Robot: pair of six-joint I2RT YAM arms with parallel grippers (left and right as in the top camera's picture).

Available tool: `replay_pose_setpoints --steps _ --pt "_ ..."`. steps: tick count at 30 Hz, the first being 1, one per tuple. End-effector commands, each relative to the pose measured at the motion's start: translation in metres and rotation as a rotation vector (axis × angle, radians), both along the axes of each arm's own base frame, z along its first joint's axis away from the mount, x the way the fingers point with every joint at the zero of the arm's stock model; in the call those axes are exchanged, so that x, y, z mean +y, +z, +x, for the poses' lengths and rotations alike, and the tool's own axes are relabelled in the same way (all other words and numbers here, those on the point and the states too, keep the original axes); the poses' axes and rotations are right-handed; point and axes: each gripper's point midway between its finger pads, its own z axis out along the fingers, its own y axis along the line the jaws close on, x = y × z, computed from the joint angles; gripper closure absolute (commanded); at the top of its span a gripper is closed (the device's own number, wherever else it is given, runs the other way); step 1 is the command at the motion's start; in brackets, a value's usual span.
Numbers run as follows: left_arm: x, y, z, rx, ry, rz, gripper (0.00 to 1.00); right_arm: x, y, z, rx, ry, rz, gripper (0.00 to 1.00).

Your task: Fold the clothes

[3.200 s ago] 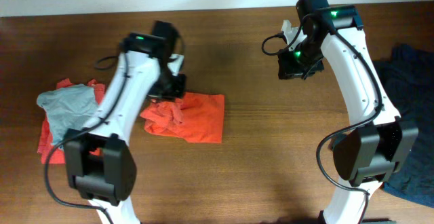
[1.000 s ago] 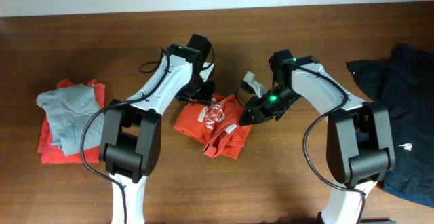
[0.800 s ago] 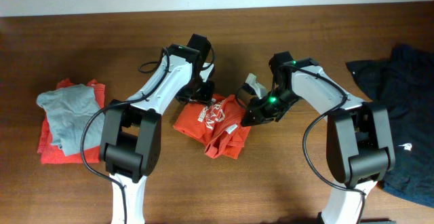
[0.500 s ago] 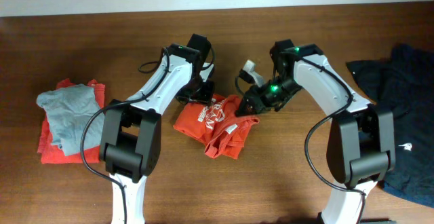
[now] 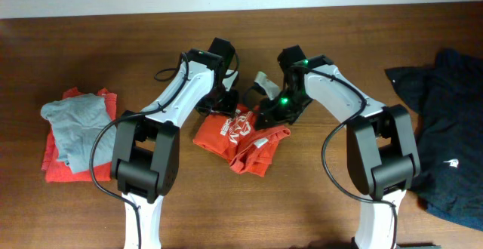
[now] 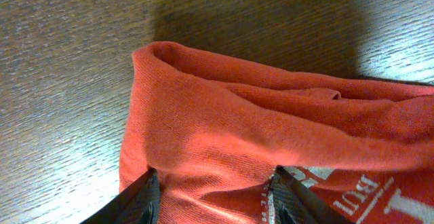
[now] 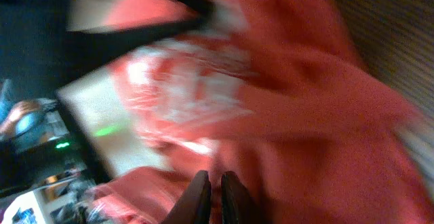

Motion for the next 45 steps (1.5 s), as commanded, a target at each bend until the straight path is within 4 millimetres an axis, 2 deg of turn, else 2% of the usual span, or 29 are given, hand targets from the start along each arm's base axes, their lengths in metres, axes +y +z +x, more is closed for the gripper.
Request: replay_pose_setpoints --steps 1,2,5,7,10,12,14,18,20,22,24,27,28,35,36,37,40,43,45 --pt "0.004 -0.006 0.0 0.015 -0.01 0.01 0.47 -0.056 -0.027 0.011 -0.008 -0.072 -0.263 0.87" --pt "0.004 -0.006 -0.001 0.015 -0.01 0.01 0.47 -0.078 -0.036 0.013 0.0 -0.106 -0.358 0.87" --pt "0.004 -0.006 -0.001 0.018 -0.01 0.012 0.47 -0.108 -0.047 0.011 0.016 -0.143 -0.444 0.87" --pt "0.004 -0.006 -0.002 0.022 -0.01 0.013 0.46 -0.116 -0.053 0.004 0.055 -0.158 -0.441 0.87" --pt "0.005 -0.006 -0.005 0.031 -0.01 0.017 0.46 -0.116 -0.053 0.002 0.062 -0.158 -0.442 0.9" --pt "0.013 -0.007 -0.007 0.035 -0.01 0.059 0.46 -0.113 -0.039 0.002 0.078 -0.165 -0.414 0.92" --pt "0.019 -0.007 -0.008 0.038 -0.009 0.089 0.46 -0.101 -0.006 0.008 0.062 -0.162 -0.307 0.92" --pt "0.019 -0.007 -0.008 0.038 -0.009 0.089 0.45 -0.084 0.046 0.017 -0.001 -0.176 -0.151 0.91" --pt "0.019 -0.007 -0.008 0.038 -0.009 0.089 0.45 -0.061 0.07 0.013 -0.005 -0.155 0.011 0.92" --pt "0.019 -0.007 -0.008 0.038 -0.009 0.089 0.45 -0.044 0.083 0.008 0.033 -0.148 0.134 0.91" --pt "0.019 -0.007 -0.008 0.038 -0.009 0.089 0.45 -0.033 0.083 0.001 0.068 -0.143 0.206 0.91" --pt "0.018 -0.007 -0.008 0.038 -0.009 0.089 0.44 -0.02 0.072 -0.009 0.089 -0.118 0.24 0.87" --pt "0.018 -0.007 -0.008 0.038 -0.009 0.089 0.42 -0.014 0.062 -0.015 0.093 -0.101 0.239 0.86" --pt "0.019 -0.007 -0.008 0.038 -0.009 0.089 0.41 0.004 0.011 -0.048 0.149 -0.055 0.219 0.82" --pt "0.019 -0.007 -0.008 0.039 -0.009 0.089 0.41 0.001 -0.003 -0.056 0.178 -0.062 0.183 0.82" --pt "0.019 -0.007 -0.008 0.039 -0.009 0.089 0.41 -0.002 -0.009 -0.059 0.187 -0.068 0.159 0.83" --pt "0.019 -0.007 -0.009 0.043 -0.009 0.091 0.38 -0.042 -0.041 -0.058 0.197 -0.144 -0.092 0.83" --pt "0.019 -0.007 -0.009 0.044 -0.009 0.092 0.37 -0.074 -0.054 -0.047 0.158 -0.19 -0.218 0.83" --pt "0.019 -0.007 -0.01 0.045 -0.009 0.092 0.36 -0.084 -0.057 -0.042 0.137 -0.205 -0.255 0.82"
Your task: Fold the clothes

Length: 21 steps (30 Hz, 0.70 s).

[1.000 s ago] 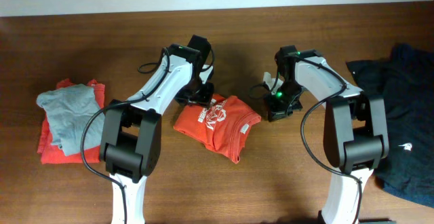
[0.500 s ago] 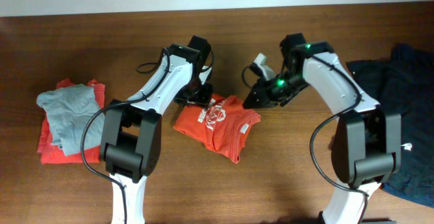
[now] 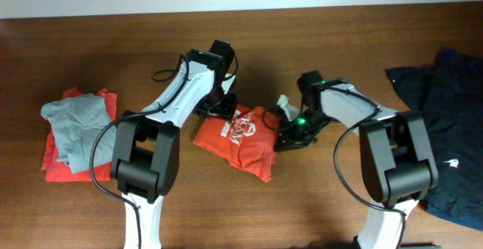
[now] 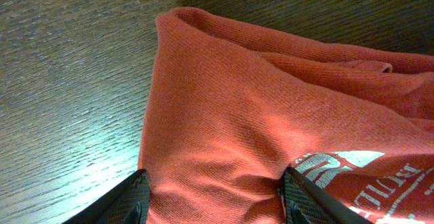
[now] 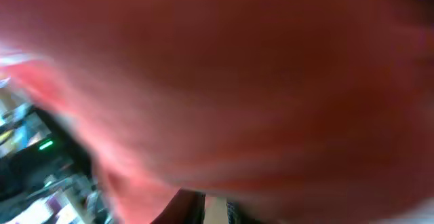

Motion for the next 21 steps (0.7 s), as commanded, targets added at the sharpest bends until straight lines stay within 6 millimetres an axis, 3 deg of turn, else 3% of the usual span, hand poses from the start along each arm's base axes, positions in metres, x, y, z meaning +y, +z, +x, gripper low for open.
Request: replay_pose_setpoints --steps 1,10,14,18,21 --pt "0.005 -0.006 0.0 0.014 -0.009 0.018 0.36 -0.037 -0.02 0.008 -0.02 -0.036 -0.175 0.82" --pt "0.016 -0.004 -0.024 0.109 -0.01 0.061 0.34 -0.049 -0.024 0.015 -0.051 -0.04 -0.232 0.82" --pt "0.029 -0.002 -0.034 0.147 0.016 0.135 0.41 -0.06 -0.023 0.02 -0.051 -0.066 -0.251 0.83" --pt "0.041 0.004 -0.027 0.103 0.023 0.201 0.42 -0.08 -0.02 0.026 -0.04 -0.126 -0.253 0.82" --pt "0.036 0.022 -0.015 0.024 0.029 0.169 0.42 -0.098 -0.02 0.029 -0.025 -0.183 -0.254 0.79"
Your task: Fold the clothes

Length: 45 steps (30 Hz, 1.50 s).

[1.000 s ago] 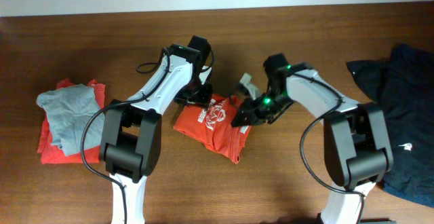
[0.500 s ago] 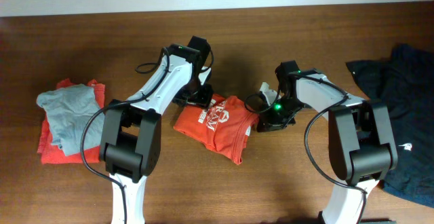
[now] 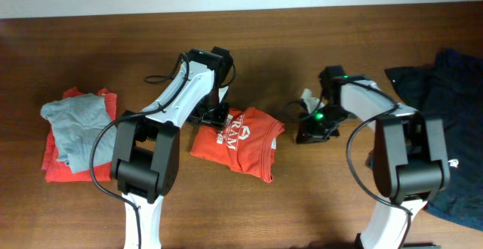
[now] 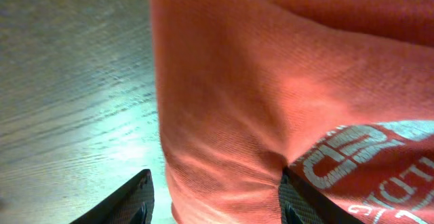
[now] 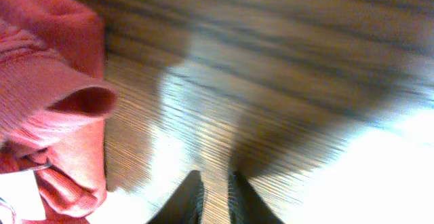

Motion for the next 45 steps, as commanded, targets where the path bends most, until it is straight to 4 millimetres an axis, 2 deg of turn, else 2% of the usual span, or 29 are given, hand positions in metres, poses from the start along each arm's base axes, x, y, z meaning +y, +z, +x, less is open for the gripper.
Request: replay_pose_setpoints --steps 1,5,6,7,8,11,12,15,16,19,25,31,36,40,45 --pt "0.004 0.027 0.023 -0.141 0.015 0.005 0.41 -0.037 -0.005 0.007 0.003 -0.078 -0.065 0.79" --pt "-0.005 0.049 0.044 -0.261 0.028 -0.071 0.25 -0.047 -0.004 0.009 0.009 -0.12 -0.049 0.79" --pt "-0.011 0.049 0.045 -0.253 0.017 -0.115 0.23 -0.046 -0.003 0.009 0.009 -0.121 -0.042 0.79" --pt "-0.02 0.047 0.045 -0.214 -0.013 -0.259 0.23 -0.046 -0.003 0.009 0.009 -0.121 -0.042 0.79" --pt "-0.019 0.047 0.046 -0.201 -0.009 -0.315 0.23 -0.046 -0.003 0.009 0.009 -0.121 -0.042 0.79" --pt "-0.035 0.057 0.036 -0.149 -0.127 -0.543 0.23 -0.046 -0.003 0.009 0.008 -0.121 -0.042 0.79" --pt "-0.036 0.059 0.034 -0.139 -0.142 -0.581 0.23 -0.046 -0.003 0.009 0.008 -0.121 -0.043 0.79" --pt "-0.023 0.056 0.032 -0.125 -0.133 -0.585 0.22 -0.046 -0.003 0.009 0.009 -0.121 -0.043 0.79" --pt "-0.021 0.054 0.031 -0.121 -0.141 -0.6 0.19 -0.046 -0.003 0.009 0.009 -0.121 -0.043 0.79" --pt "-0.022 0.045 0.019 -0.073 -0.173 -0.684 0.17 -0.046 -0.003 0.009 0.009 -0.121 -0.043 0.79" --pt "-0.015 -0.001 0.005 0.023 -0.139 -0.674 0.17 -0.046 -0.003 0.009 0.01 -0.121 -0.043 0.79" --pt "-0.013 -0.033 -0.003 0.107 -0.111 -0.659 0.17 -0.046 -0.003 0.008 0.012 -0.121 -0.043 0.79" --pt "-0.009 -0.041 -0.005 0.121 -0.11 -0.631 0.16 -0.046 -0.003 0.008 0.012 -0.121 -0.043 0.79" --pt "0.02 -0.055 0.002 0.109 -0.015 -0.442 0.15 -0.046 -0.003 0.008 0.012 -0.121 -0.043 0.79" --pt "0.031 -0.057 0.013 0.083 0.097 -0.434 0.13 -0.043 -0.002 0.008 0.012 -0.122 -0.025 0.79"
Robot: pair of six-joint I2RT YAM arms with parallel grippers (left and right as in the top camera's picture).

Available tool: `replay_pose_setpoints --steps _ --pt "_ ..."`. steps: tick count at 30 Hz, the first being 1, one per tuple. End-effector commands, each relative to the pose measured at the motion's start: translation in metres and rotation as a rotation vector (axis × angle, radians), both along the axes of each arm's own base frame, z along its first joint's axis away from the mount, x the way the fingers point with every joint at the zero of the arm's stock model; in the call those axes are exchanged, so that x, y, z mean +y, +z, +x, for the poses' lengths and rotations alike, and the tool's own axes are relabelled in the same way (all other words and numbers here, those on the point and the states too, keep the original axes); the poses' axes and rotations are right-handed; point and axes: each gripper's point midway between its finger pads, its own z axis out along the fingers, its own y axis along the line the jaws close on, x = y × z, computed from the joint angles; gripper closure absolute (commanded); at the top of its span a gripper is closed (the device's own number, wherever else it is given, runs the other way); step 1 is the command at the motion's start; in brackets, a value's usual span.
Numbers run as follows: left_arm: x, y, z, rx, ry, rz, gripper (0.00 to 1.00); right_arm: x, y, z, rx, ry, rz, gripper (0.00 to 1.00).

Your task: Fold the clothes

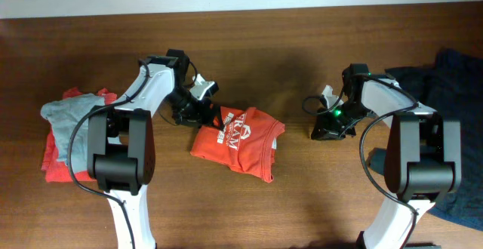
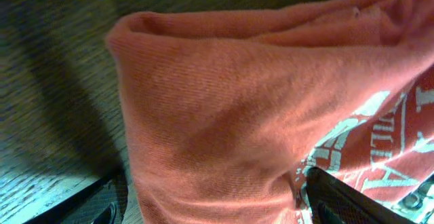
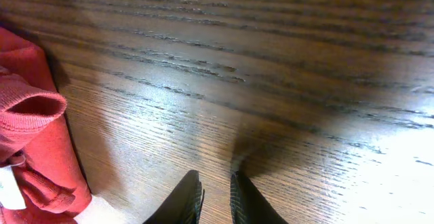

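Observation:
A folded red shirt with white lettering lies flat on the wooden table, print up. My left gripper is at its left edge. In the left wrist view the red shirt fills the frame, and the left gripper is open with its fingers wide apart on either side of the cloth's fold. My right gripper is off to the right, apart from the shirt. The right gripper is shut over bare wood with nothing in it. The shirt's sleeve end shows at the left of that view.
A grey garment on top of a red one lies at the table's left. A heap of dark navy clothes lies at the right edge. Bare table surrounds the red shirt.
My left arm has swung over to the left, and its gripper now meets the shirt's left edge from that side. The right gripper sits slightly further right. The shirt has barely shifted.
Both grippers were at a crumpled red shirt, the right one shut on cloth. Then the shirt lay flatter, with the right gripper at its right end. Then the right gripper was clear of it over bare wood. Now the shirt lies folded and the left gripper straddles its edge.

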Motion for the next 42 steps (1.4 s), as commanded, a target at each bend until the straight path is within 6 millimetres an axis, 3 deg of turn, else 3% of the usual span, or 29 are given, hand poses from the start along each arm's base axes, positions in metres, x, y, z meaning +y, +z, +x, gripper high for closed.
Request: replay_pose_setpoints --steps 1,7,11,13,17,19,22,26,28,29,33,42 --pt "0.029 -0.036 0.0 0.069 0.092 0.121 0.13 -0.002 -0.002 0.0 0.003 0.003 -0.012 0.79" --pt "-0.001 -0.025 -0.013 0.083 -0.01 -0.026 0.13 -0.002 0.008 0.003 0.001 0.008 -0.006 0.79" --pt "-0.011 -0.029 -0.024 0.101 -0.066 -0.035 0.14 -0.002 0.012 0.005 0.002 0.008 -0.006 0.79" --pt "-0.012 -0.033 -0.025 0.112 -0.067 -0.037 0.3 0.001 0.014 0.002 0.015 0.01 0.01 0.79" --pt "-0.01 -0.041 -0.027 0.132 -0.064 -0.034 0.68 0.014 0.037 0.0 0.014 0.056 0.106 0.79" --pt "-0.011 -0.042 -0.026 0.128 -0.064 -0.034 0.75 0.021 0.055 0.003 -0.015 0.093 0.155 0.79" --pt "-0.011 -0.042 -0.025 0.12 -0.064 -0.036 0.76 0.041 0.082 0.0 -0.042 0.202 0.222 0.79" --pt "-0.011 -0.042 -0.025 0.121 -0.064 -0.036 0.76 0.071 0.097 -0.011 -0.047 0.344 0.234 0.79" --pt "-0.011 -0.042 -0.025 0.121 -0.064 -0.036 0.75 0.084 0.096 -0.014 -0.055 0.387 0.234 0.79" --pt "-0.011 -0.042 -0.025 0.121 -0.064 -0.036 0.64 0.092 0.095 -0.015 -0.066 0.412 0.234 0.78" --pt "-0.012 -0.041 -0.025 0.123 -0.061 -0.043 0.44 0.113 0.093 -0.016 -0.103 0.475 0.235 0.78" --pt "-0.012 -0.041 -0.025 0.124 -0.061 -0.043 0.41 0.14 0.066 -0.019 -0.076 0.527 0.229 0.78"
